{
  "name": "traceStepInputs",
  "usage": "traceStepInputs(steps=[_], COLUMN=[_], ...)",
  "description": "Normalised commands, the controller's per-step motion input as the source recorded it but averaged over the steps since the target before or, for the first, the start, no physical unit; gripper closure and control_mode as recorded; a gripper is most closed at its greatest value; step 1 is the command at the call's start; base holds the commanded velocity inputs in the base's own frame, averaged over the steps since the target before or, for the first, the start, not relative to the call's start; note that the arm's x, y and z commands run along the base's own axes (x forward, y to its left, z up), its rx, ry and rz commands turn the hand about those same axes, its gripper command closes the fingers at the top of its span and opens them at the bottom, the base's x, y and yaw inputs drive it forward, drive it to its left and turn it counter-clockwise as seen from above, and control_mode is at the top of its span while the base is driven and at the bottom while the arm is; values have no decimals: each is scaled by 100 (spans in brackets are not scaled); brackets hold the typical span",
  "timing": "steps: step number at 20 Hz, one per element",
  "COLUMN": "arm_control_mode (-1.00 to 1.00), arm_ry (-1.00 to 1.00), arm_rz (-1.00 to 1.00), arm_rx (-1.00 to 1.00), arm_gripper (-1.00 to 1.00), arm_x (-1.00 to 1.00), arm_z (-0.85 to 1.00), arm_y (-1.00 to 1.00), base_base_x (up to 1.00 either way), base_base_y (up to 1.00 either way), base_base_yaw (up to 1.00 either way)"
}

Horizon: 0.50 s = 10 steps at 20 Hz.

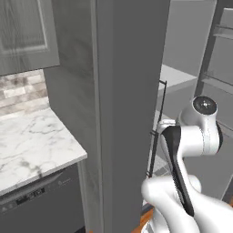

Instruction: Pick the egg and butter from the fridge and place them by the bowl for mixing.

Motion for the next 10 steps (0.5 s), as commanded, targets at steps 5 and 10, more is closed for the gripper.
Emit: traceStepInputs(steps=[5, 10], arm_control_mode=[100, 100], arm_ry=[0, 0], arm_rz=[0, 0], arm_rx=[0, 0], arm_gripper=[-100, -100], arm_x=[0, 0], arm_z=[0, 0], arm_y=[0, 0], base_base_x=[6, 4], base_base_y=[-52, -55], base_base_yaw=[35, 28])
